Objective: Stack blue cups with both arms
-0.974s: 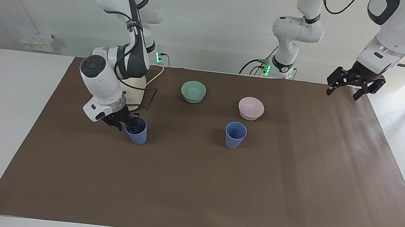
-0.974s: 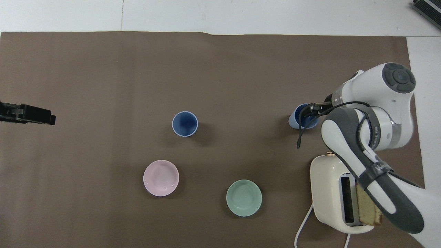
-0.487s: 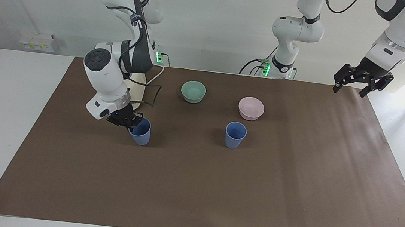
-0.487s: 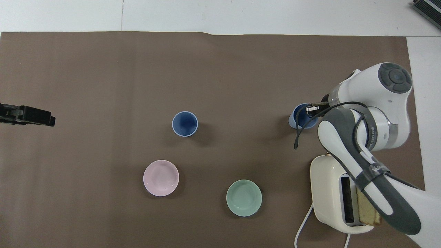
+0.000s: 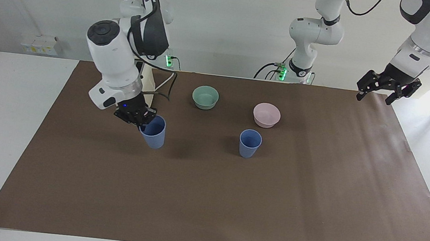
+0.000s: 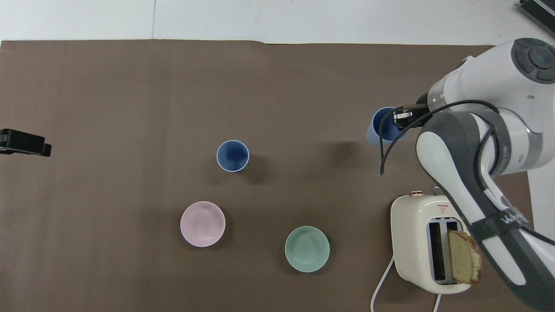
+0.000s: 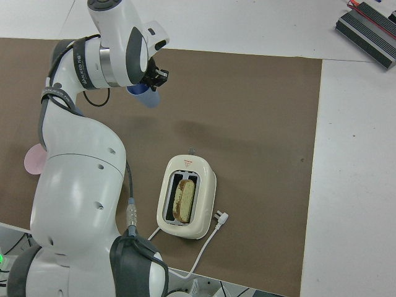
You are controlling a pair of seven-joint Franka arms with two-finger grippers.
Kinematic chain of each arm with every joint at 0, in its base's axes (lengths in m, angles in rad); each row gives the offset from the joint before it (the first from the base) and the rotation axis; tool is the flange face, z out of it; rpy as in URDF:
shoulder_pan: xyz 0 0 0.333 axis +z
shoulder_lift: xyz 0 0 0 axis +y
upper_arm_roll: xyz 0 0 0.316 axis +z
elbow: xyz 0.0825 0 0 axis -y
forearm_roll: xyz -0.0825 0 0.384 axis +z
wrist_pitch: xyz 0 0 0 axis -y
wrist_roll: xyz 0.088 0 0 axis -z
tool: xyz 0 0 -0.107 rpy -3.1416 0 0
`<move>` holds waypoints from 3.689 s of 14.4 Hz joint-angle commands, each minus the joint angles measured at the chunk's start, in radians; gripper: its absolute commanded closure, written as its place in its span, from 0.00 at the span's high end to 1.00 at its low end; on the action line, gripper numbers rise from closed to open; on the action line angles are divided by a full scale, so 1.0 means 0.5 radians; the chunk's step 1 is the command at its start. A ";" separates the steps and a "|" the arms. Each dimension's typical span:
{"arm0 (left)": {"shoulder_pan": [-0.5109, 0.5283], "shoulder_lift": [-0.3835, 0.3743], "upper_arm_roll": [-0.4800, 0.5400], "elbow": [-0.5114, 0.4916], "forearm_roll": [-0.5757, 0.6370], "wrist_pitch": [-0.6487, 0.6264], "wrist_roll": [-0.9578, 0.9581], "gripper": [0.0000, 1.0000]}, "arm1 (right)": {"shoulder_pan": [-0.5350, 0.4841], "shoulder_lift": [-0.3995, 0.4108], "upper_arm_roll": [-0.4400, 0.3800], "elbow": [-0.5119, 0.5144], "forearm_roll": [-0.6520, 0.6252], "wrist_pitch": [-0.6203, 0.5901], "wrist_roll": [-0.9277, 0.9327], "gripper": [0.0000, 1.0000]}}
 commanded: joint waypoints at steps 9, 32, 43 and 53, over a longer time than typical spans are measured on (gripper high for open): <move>0.009 0.005 -0.011 0.033 0.022 -0.061 0.101 1.00 | 0.610 0.319 0.018 0.703 -0.081 -0.201 0.634 0.00; 0.006 0.005 -0.011 0.030 0.019 -0.037 0.104 1.00 | 0.930 0.761 0.006 0.823 -0.262 -0.008 0.932 0.00; 0.000 0.005 -0.011 0.030 0.016 -0.037 0.107 1.00 | 0.878 0.724 -0.006 0.823 -0.262 -0.053 0.926 1.00; -0.007 0.008 -0.011 0.033 0.016 -0.052 0.092 1.00 | 0.366 0.265 -0.009 0.826 -0.265 -0.734 0.421 1.00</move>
